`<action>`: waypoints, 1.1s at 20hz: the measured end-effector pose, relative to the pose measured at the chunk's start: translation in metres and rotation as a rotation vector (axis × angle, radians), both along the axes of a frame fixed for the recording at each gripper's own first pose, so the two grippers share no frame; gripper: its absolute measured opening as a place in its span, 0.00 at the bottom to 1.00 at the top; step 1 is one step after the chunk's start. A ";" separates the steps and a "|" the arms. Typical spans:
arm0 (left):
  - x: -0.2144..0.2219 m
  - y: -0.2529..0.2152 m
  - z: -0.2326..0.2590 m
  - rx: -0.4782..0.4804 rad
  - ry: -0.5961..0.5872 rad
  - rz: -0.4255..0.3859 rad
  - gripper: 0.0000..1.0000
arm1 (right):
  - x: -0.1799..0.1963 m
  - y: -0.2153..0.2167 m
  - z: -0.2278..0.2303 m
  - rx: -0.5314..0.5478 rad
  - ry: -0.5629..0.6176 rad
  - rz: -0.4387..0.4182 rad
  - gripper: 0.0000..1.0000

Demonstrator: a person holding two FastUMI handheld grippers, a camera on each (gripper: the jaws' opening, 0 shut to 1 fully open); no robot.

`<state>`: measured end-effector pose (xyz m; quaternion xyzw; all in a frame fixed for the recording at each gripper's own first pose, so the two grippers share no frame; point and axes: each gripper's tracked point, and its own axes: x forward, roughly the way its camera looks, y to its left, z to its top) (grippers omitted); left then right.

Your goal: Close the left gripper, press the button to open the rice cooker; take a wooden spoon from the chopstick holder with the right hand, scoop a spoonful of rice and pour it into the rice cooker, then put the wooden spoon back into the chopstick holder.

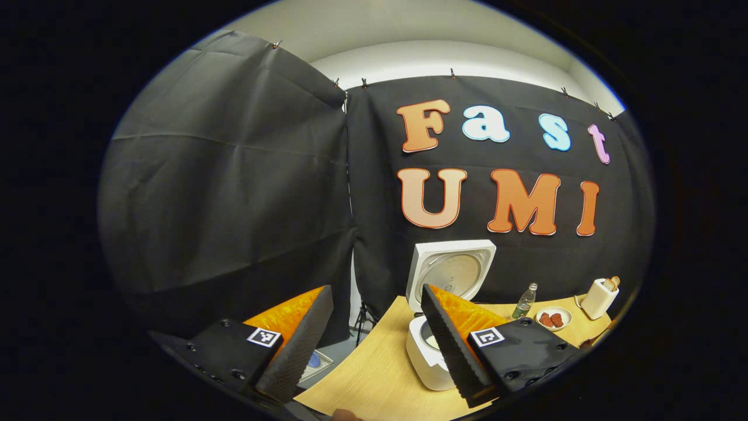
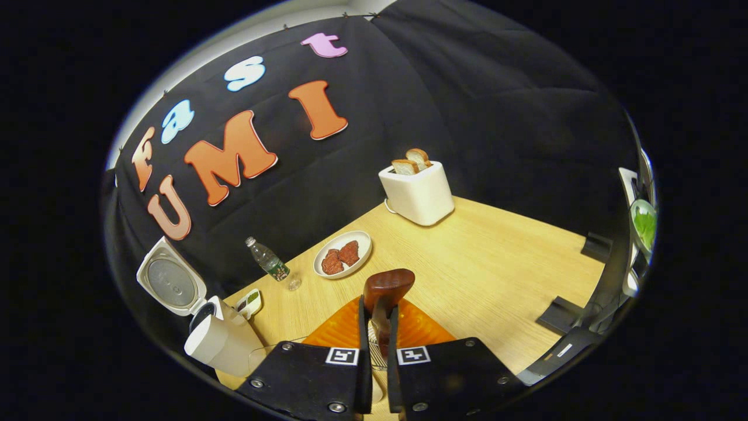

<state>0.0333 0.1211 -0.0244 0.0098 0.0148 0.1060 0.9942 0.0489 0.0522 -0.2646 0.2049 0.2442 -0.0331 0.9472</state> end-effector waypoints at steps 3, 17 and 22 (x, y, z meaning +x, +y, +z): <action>0.000 0.000 0.001 -0.010 -0.010 -0.010 1.00 | -0.003 0.006 0.036 -0.041 -0.069 0.030 0.10; 0.001 0.001 -0.008 0.009 0.012 -0.031 1.00 | -0.037 0.126 0.062 -0.209 -0.222 0.409 0.10; -0.006 0.006 -0.023 0.026 0.047 -0.012 1.00 | -0.035 0.147 0.009 -0.273 -0.150 0.461 0.10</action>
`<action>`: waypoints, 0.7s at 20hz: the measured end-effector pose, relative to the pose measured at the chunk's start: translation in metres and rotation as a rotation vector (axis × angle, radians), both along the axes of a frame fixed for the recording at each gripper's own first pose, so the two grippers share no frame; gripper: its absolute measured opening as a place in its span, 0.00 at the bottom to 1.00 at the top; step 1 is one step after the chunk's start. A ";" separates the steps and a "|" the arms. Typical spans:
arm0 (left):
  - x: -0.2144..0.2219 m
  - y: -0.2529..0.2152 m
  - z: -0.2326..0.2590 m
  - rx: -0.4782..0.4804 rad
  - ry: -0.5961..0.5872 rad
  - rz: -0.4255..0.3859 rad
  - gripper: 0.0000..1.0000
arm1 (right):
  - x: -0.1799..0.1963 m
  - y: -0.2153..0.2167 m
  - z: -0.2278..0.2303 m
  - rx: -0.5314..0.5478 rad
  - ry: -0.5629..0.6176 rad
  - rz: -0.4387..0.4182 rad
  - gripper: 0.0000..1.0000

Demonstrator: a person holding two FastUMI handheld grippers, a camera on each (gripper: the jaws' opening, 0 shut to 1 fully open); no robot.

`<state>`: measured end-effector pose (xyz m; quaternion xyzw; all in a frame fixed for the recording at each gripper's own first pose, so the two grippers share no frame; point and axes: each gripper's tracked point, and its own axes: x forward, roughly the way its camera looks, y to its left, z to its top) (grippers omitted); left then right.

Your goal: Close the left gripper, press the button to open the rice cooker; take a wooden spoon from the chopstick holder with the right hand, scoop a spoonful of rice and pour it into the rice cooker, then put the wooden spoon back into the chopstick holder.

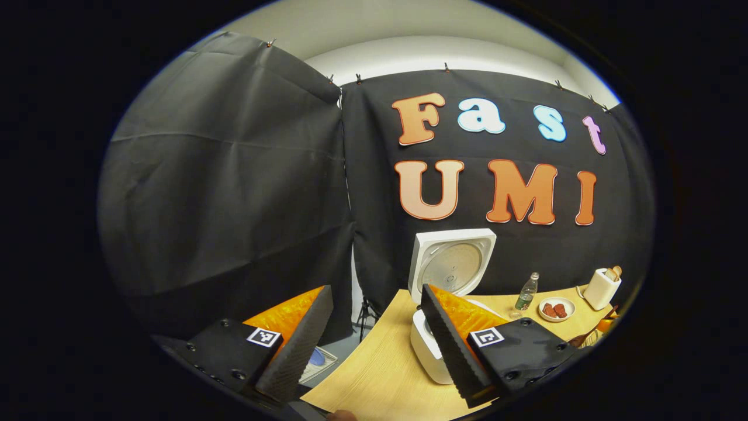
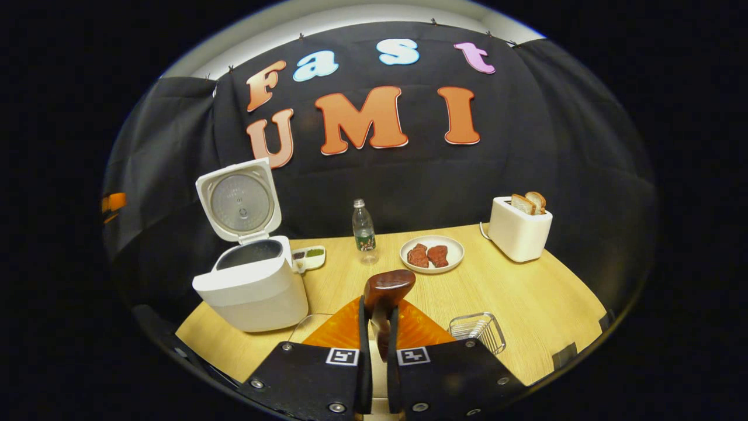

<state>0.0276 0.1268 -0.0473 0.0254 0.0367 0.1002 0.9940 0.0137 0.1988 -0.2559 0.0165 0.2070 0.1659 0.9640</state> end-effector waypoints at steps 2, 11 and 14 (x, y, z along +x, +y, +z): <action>-0.001 0.000 -0.004 -0.012 0.007 0.007 1.00 | 0.001 0.000 -0.013 -0.053 0.001 -0.003 0.10; 0.000 -0.001 -0.026 -0.027 0.056 0.011 1.00 | -0.004 0.017 -0.042 -0.214 -0.047 0.051 0.10; 0.001 -0.001 -0.030 -0.025 0.064 0.005 1.00 | -0.010 0.024 -0.050 -0.142 0.010 0.046 0.10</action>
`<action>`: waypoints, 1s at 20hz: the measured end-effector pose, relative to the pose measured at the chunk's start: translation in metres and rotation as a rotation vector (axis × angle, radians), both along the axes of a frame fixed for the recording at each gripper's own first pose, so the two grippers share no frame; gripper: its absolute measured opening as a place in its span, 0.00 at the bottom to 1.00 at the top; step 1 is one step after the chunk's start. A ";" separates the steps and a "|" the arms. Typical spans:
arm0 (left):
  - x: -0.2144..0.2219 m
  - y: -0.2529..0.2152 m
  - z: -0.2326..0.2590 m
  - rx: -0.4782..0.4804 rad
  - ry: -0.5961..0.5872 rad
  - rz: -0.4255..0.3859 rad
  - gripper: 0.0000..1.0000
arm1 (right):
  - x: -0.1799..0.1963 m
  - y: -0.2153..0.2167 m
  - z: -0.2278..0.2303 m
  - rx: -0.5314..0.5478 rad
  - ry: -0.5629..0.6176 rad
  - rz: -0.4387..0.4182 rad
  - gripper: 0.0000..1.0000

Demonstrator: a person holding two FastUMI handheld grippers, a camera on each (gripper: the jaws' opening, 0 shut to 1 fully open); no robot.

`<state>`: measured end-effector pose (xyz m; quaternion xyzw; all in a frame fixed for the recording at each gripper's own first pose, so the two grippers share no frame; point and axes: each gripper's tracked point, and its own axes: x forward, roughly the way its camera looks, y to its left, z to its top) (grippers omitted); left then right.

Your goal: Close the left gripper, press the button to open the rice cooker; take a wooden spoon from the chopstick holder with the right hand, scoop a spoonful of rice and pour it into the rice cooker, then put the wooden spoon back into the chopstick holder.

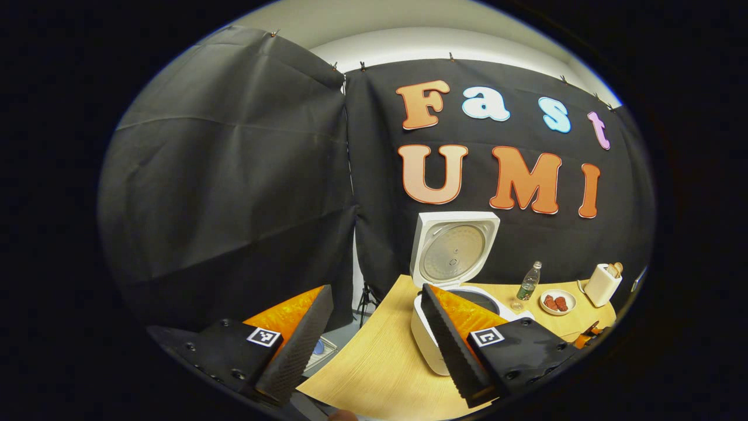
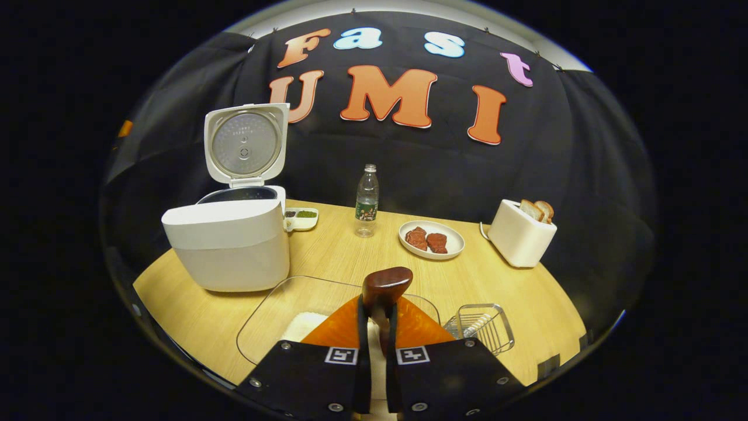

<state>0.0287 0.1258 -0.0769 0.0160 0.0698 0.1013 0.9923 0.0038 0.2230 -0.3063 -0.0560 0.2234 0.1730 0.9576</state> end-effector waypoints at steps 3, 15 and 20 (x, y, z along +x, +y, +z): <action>0.001 0.000 -0.001 0.002 0.003 -0.001 1.00 | -0.004 0.002 0.001 0.112 0.057 -0.023 0.10; 0.003 -0.005 0.001 -0.015 0.008 -0.024 1.00 | -0.003 0.016 -0.016 0.659 0.361 -0.202 0.10; 0.012 -0.021 0.004 -0.013 -0.006 -0.060 1.00 | -0.003 -0.001 -0.037 0.904 0.520 -0.360 0.10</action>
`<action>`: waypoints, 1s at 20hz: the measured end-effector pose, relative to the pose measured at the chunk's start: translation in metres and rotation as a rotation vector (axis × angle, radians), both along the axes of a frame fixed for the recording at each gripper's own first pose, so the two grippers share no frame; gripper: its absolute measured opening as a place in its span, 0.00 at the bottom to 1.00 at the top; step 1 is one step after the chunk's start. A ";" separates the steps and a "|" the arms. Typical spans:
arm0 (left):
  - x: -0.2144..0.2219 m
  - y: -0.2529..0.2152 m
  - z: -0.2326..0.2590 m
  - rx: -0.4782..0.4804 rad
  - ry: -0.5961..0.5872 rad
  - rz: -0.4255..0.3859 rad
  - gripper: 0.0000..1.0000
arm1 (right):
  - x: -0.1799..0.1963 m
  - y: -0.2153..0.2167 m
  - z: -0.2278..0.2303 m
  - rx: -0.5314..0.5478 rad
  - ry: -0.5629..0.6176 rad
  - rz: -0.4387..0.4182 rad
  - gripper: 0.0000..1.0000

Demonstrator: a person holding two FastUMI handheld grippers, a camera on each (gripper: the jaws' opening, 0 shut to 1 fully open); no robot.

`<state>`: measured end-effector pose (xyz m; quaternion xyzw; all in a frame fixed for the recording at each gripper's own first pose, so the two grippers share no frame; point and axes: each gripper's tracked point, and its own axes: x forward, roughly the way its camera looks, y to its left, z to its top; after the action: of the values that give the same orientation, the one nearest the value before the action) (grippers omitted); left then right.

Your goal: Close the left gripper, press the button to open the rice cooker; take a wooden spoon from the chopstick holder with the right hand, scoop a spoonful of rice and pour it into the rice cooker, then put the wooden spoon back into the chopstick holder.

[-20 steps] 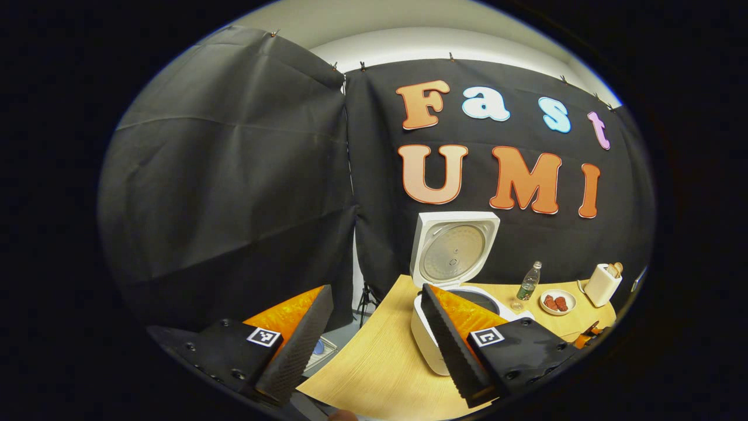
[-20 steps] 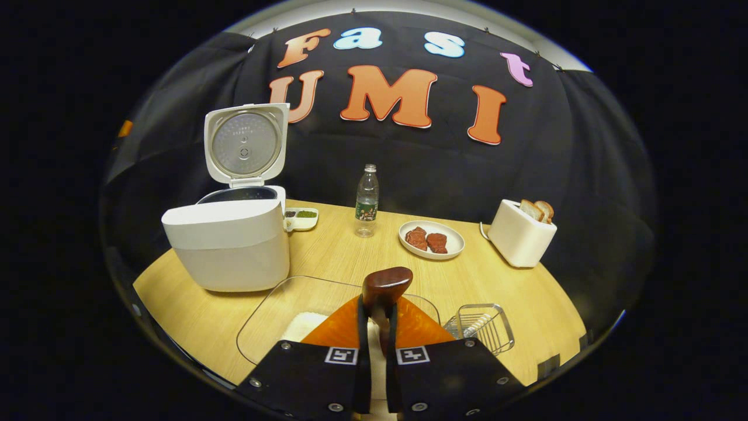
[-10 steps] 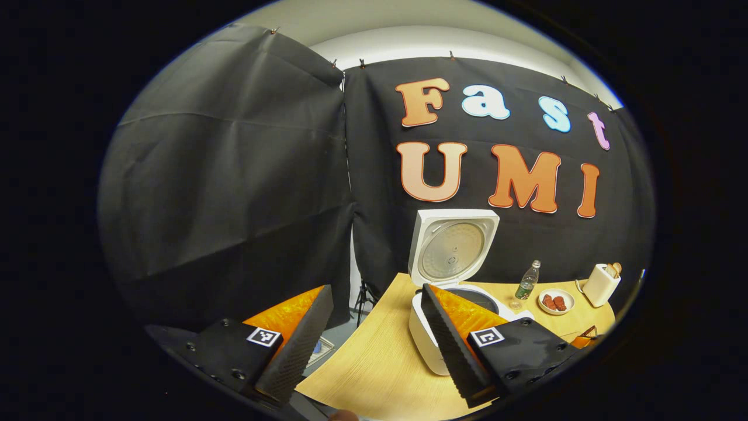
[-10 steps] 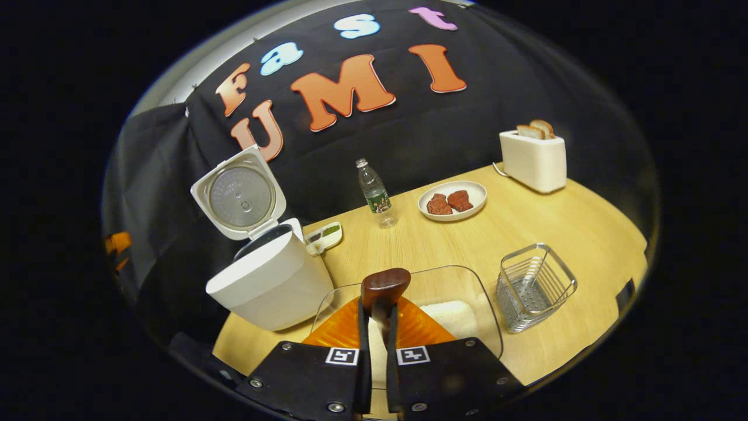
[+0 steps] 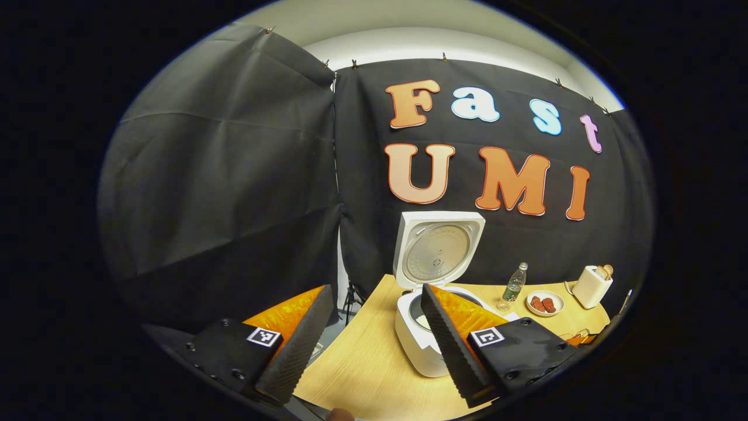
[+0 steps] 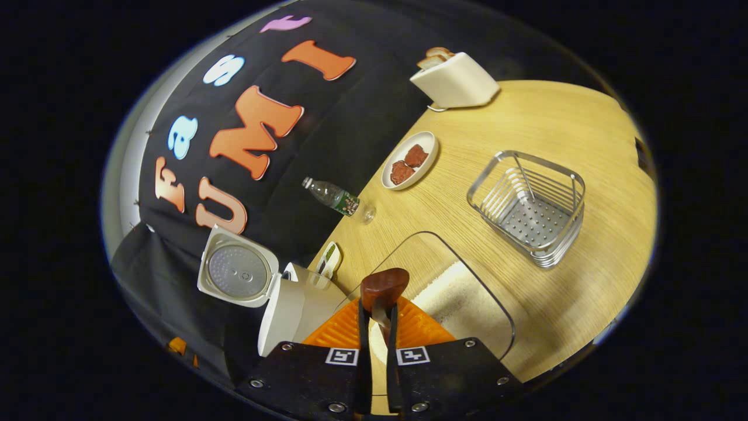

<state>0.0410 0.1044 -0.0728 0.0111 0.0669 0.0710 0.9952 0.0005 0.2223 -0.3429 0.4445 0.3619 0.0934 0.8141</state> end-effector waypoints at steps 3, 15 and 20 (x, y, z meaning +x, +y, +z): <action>-0.002 0.005 0.009 0.007 -0.018 0.007 1.00 | -0.002 -0.008 0.007 0.072 0.027 -0.027 0.10; 0.002 -0.006 0.026 -0.002 -0.055 -0.028 1.00 | 0.013 -0.044 0.060 0.308 0.078 -0.166 0.09; 0.002 -0.013 0.027 -0.020 -0.059 -0.050 1.00 | 0.029 -0.041 0.101 0.321 0.036 -0.165 0.09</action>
<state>0.0434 0.0916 -0.0462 0.0005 0.0379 0.0457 0.9982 0.0290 0.1812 -0.2423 0.5987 0.3192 0.0747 0.7308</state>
